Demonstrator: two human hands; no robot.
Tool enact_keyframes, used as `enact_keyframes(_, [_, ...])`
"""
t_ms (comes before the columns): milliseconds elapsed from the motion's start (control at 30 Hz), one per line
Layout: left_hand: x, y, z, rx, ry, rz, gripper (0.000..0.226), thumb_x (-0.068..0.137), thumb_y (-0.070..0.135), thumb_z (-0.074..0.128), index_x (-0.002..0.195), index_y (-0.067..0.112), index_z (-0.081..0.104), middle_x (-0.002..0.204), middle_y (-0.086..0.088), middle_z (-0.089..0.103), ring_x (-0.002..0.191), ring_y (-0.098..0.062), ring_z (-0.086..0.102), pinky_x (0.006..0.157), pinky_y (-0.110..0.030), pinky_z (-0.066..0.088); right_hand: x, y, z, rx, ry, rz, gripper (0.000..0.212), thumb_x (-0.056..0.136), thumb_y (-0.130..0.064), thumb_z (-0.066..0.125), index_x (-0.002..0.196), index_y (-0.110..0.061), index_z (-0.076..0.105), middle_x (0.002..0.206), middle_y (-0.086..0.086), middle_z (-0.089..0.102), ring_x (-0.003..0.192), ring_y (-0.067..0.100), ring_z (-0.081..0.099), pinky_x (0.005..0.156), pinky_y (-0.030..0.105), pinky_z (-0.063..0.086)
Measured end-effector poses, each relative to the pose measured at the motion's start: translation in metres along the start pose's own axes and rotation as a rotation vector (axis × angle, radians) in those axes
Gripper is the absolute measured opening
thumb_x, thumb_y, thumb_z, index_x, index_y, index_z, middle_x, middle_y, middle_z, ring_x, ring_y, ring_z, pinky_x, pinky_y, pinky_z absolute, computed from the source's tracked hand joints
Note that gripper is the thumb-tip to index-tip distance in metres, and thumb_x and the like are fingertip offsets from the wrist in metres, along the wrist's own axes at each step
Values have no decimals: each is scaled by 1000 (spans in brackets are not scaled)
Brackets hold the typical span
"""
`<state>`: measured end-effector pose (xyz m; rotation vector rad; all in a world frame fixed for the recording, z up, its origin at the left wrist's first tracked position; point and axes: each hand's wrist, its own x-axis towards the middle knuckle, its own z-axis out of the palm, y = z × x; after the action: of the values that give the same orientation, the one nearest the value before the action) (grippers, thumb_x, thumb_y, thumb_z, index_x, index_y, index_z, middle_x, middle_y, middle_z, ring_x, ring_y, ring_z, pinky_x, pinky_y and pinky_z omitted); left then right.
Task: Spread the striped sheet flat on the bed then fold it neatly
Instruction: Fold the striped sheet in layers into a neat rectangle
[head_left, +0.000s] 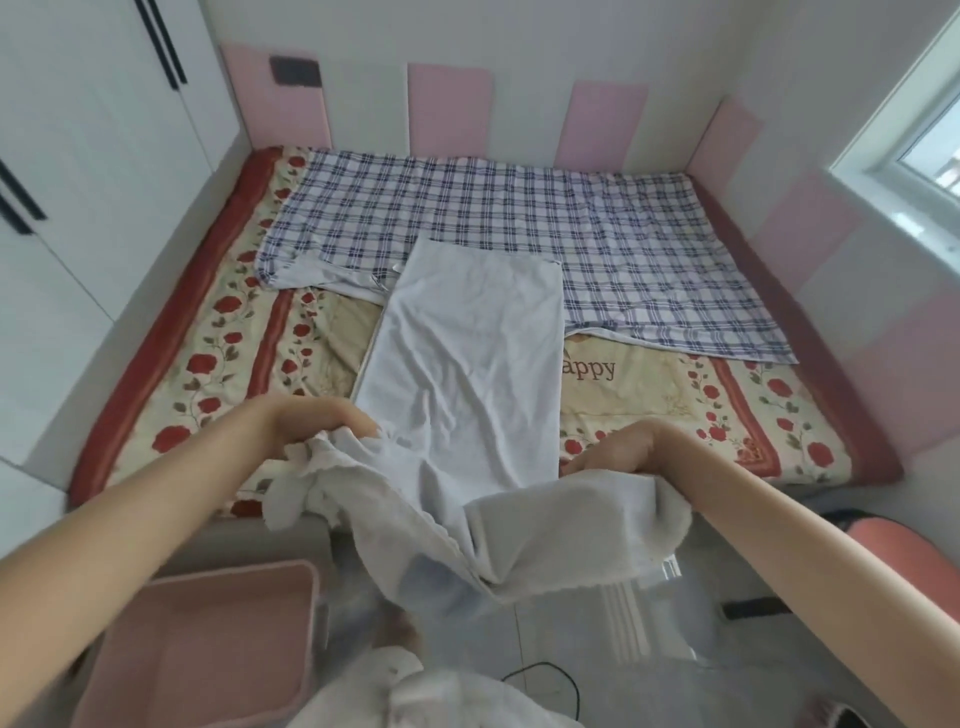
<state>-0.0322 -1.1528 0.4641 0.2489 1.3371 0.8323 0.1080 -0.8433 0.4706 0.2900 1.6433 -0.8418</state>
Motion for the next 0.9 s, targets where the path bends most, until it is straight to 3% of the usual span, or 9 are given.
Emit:
enact_keyframes(100, [7, 8, -15, -103, 345, -22, 22, 78, 23, 63, 65, 7, 59, 47, -3, 53, 36, -11, 50, 39, -18, 40, 17, 12, -21, -2, 315, -8, 59, 80, -37, 67, 133, -13, 52, 143, 7, 48, 129, 24, 49, 106, 31, 40])
enact_keyframes(167, [19, 6, -43, -176, 620, -28, 21, 89, 22, 57, 79, 3, 56, 49, -5, 49, 33, -12, 47, 33, -15, 38, 33, 19, -41, 667, 729, -11, 51, 91, -38, 55, 128, -3, 54, 135, 17, 53, 130, 27, 46, 108, 39, 35])
enact_keyframes(200, [27, 6, -57, -220, 723, -38, 21, 91, 22, 57, 87, 2, 53, 55, -6, 46, 35, -14, 46, 32, -15, 38, 40, 37, -45, 462, 722, 38, 41, 96, -33, 48, 121, -1, 57, 126, 20, 56, 126, 30, 49, 103, 43, 38])
enact_keyframes(333, [57, 29, -123, -431, 875, -30, 21, 95, 22, 54, 83, 7, 46, 53, -5, 37, 24, -9, 38, 27, -10, 30, 48, 43, -117, 1025, 753, 47, 24, 96, -20, 38, 84, -2, 50, 55, 10, 58, 43, 18, 55, 46, 23, 46])
enact_keyframes(433, [75, 64, -168, -511, 886, 43, 30, 96, 23, 54, 71, 10, 43, 53, -2, 35, 22, -4, 32, 29, -11, 27, 46, 27, -160, 1191, 797, 31, 28, 97, -11, 33, 72, -6, 44, 31, 6, 42, 21, 14, 39, 30, 17, 33])
enact_keyframes(567, [101, 136, -247, -638, 962, 180, 22, 94, 17, 54, 75, 9, 46, 68, -3, 40, 50, -11, 41, 33, -17, 33, 60, 8, -245, 1572, 834, -135, 50, 100, -6, 32, 59, 4, 59, 35, 10, 50, 47, 18, 54, 30, 19, 39])
enact_keyframes(667, [128, 200, -300, -659, 983, 237, 26, 95, 13, 49, 70, 11, 44, 60, -2, 43, 40, -8, 43, 34, -14, 28, 94, 13, -343, 1756, 861, -82, 20, 94, -4, 46, 105, -3, 63, 86, 9, 72, 76, 14, 67, 54, 29, 53])
enact_keyframes(767, [165, 265, -354, -689, 1011, 274, 32, 97, 11, 45, 66, 11, 39, 61, -2, 35, 22, -1, 33, 29, -11, 24, 100, -14, -414, 1342, 1066, -40, 14, 89, -3, 57, 90, -17, 62, 85, 0, 63, 66, 0, 61, 50, 20, 46])
enact_keyframes(900, [214, 335, -423, -803, 1044, 249, 31, 95, 8, 51, 64, 8, 45, 64, -1, 41, 28, -4, 41, 35, -13, 35, 111, -48, -490, 953, 1289, 14, 7, 87, -3, 53, 83, -8, 54, 76, 6, 54, 74, 22, 52, 68, 27, 40])
